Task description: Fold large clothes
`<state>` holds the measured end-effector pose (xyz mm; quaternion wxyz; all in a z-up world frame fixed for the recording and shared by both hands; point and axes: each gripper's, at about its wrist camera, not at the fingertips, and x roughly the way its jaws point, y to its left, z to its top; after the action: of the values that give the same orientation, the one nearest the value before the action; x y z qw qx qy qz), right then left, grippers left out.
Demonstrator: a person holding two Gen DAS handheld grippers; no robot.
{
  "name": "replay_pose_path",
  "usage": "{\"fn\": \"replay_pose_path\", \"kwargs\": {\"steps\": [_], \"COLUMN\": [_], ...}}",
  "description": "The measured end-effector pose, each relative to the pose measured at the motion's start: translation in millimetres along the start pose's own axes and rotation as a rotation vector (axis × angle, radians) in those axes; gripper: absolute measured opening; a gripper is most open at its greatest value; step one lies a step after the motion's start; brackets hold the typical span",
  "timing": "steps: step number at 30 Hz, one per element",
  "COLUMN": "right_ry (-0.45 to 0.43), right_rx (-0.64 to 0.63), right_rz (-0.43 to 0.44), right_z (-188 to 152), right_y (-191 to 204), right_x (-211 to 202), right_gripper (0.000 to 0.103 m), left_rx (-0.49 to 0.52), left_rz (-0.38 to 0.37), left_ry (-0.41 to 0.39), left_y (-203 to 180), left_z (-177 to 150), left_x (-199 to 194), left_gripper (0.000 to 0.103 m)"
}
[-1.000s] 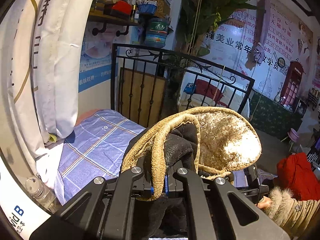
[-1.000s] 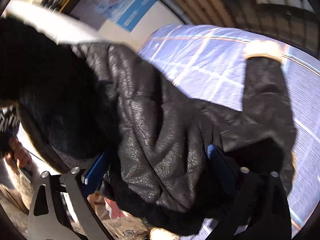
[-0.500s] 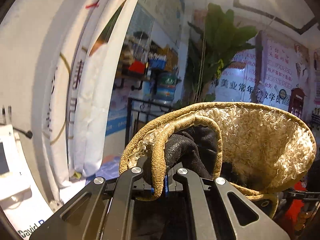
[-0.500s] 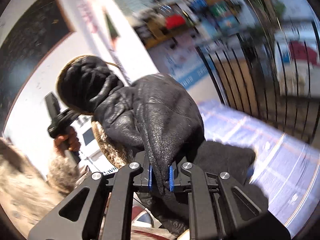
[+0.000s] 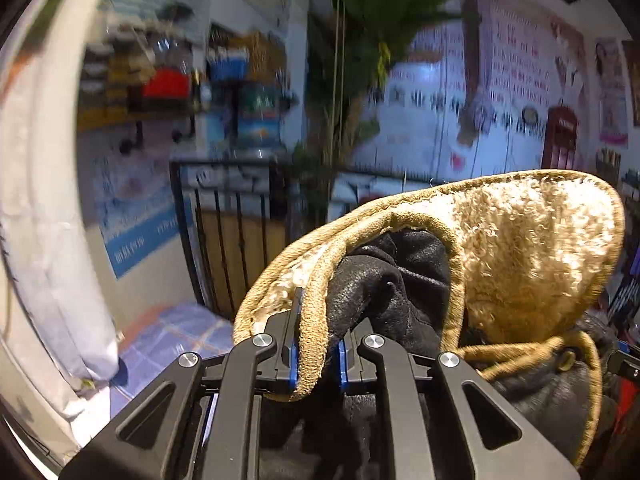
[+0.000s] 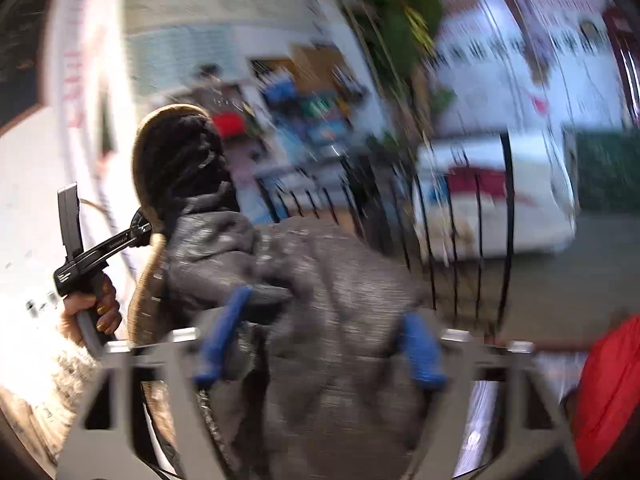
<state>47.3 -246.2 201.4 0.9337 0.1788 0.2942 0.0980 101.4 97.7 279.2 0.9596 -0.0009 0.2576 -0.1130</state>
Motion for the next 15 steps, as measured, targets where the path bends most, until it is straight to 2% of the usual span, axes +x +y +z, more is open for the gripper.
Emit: {"fn": "replay_pose_path", "kwargs": {"steps": [2,3,5,6,7,9,10,11,13,15], "right_ry": [0.162,0.235,0.312,0.347,0.373,0.430,0.465,0.505,0.537,0.556], "right_rx": [0.123,0.239,0.338,0.355,0.376,0.436,0.455,0.462,0.463,0.471], "right_rz": [-0.037,-0.046,-0.040,-0.078,-0.108,-0.116,-0.130,-0.159,-0.175,-0.184], "right_z": [-32.0,-58.0,-106.2,-127.4,-144.3,-180.7,-196.2,-210.3,-235.2,-241.5], "right_y": [-33.2,-54.7,-79.8,-88.2,-95.6,-111.2,-117.5,-122.6,-133.9,-134.6], "right_x": [64.9,89.2,110.5,114.8,113.5,110.2,110.2,109.0,97.4,103.6], "right_gripper": [0.094,0.094,0.094,0.094,0.094,0.094,0.094,0.094,0.094,0.094], "left_rx": [-0.085,-0.132,-0.190,-0.178,-0.164,-0.163,-0.190,-0.252,-0.343,-0.268], "left_rz": [-0.118,-0.152,-0.141,-0.136,-0.128,-0.087,-0.083,-0.108,-0.159,-0.156], "left_ry": [0.199,0.291,0.492,0.580,0.627,0.629,0.638,0.651,0.646,0.614], "left_y": [12.6,20.2,35.1,39.9,45.8,62.3,72.7,84.5,104.9,100.6], "left_z": [-40.2,-67.0,-131.4,-166.1,-199.1,-246.9,-262.6,-271.9,-278.3,-263.4], "left_x": [70.4,98.3,143.2,158.3,164.6,161.5,162.0,165.1,168.6,180.6], "left_gripper": [0.013,0.013,0.013,0.013,0.013,0.016,0.020,0.021,0.021,0.021]}}
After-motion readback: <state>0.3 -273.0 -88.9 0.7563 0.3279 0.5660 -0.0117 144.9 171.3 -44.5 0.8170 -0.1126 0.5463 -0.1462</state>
